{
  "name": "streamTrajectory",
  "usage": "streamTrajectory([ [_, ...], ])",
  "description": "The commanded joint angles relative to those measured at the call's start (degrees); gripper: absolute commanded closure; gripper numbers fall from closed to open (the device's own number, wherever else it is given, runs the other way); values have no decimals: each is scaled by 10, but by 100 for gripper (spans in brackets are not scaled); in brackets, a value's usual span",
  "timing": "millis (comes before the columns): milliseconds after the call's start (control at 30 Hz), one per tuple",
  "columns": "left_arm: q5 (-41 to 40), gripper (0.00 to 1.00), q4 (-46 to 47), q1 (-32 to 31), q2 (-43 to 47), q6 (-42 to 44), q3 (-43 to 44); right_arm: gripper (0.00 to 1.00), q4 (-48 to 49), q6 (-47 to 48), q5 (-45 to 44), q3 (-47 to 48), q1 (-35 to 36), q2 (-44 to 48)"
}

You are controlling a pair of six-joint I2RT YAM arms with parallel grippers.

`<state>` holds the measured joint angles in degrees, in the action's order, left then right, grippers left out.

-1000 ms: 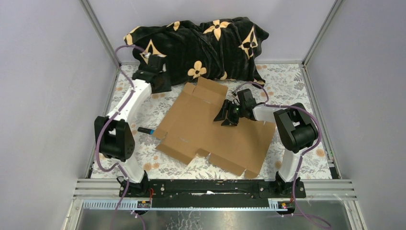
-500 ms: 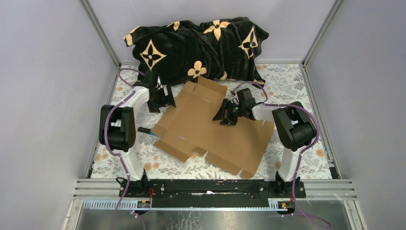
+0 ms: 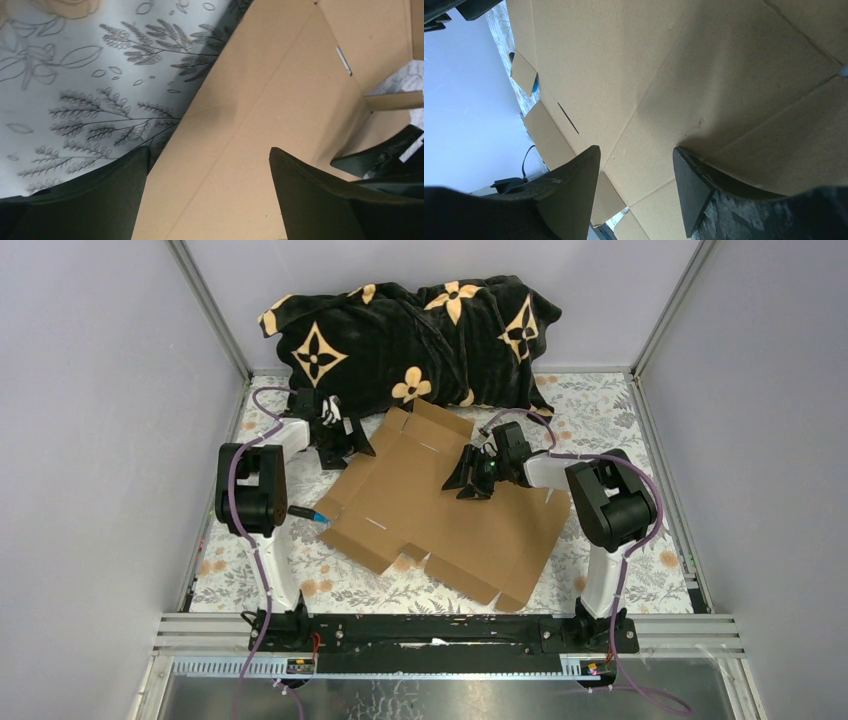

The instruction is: Fold the paper box

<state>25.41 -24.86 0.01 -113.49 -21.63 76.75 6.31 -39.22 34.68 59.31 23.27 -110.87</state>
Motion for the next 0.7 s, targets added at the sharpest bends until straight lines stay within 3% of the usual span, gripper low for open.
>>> streamTrajectory([
  [0,60,5,27,-1,-29,6,11,37,-29,30,-36,10,2,-27],
  [167,73,15,25,-1,-20,11,-1,37,-20,24,-32,6,2,-29],
  [367,100,45,25,-1,-12,13,-10,37,-4,17,-27,-4,3,-35],
  [667,98,54,11,-1,1,26,-9,37,9,11,-22,-3,4,-47],
])
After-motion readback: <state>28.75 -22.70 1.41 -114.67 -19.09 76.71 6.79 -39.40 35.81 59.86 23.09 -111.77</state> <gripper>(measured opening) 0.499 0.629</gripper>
